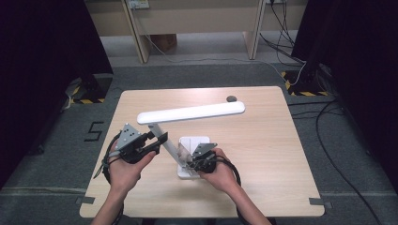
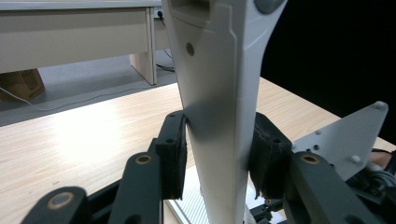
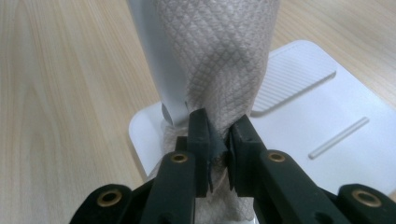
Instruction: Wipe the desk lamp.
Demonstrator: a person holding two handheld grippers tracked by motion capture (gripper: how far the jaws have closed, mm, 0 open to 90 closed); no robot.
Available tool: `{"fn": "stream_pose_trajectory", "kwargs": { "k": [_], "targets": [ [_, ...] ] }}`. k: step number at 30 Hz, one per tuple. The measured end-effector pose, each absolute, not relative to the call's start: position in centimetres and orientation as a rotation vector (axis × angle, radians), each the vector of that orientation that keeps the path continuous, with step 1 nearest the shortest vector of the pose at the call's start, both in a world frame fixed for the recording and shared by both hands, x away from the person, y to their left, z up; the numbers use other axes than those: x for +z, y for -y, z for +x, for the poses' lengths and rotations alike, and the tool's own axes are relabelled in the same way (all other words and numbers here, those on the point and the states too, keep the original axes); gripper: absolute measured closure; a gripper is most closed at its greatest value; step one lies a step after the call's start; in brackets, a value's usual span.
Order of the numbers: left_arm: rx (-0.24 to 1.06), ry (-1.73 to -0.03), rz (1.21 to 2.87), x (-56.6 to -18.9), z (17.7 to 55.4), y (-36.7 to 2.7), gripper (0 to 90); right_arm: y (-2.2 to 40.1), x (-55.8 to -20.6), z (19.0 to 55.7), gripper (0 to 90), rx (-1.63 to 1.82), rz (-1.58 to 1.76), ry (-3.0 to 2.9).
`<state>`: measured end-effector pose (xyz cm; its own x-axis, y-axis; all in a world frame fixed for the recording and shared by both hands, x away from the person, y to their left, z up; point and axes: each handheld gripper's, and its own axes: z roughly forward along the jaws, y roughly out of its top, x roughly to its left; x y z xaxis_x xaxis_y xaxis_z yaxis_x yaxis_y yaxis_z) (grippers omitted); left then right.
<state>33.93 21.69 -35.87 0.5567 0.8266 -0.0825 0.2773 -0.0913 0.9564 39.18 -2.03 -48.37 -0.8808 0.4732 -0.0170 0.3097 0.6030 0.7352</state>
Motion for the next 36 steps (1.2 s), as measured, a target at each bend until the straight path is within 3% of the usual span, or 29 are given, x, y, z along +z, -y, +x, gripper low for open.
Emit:
{"fn": "stream_pose_trajectory", "kwargs": {
  "k": [10, 22, 36],
  "targets": [
    [0.610, -0.943, 1.628, -35.8, 34.1, -21.4, 55.0, 2.2, -45.9, 37.1, 81.3, 1.280, 0.493, -2.704],
    [0.631, -0.949, 1.639, -35.8, 34.0, -21.4, 60.5, 1.8, -48.5, 37.6, 81.4, 1.180, 0.549, -2.727],
    [0.640, -0.951, 1.645, -35.8, 33.9, -21.3, 60.8, 6.0, -48.7, 38.5, 81.7, 1.115, 0.752, -2.692]
  ]
}}
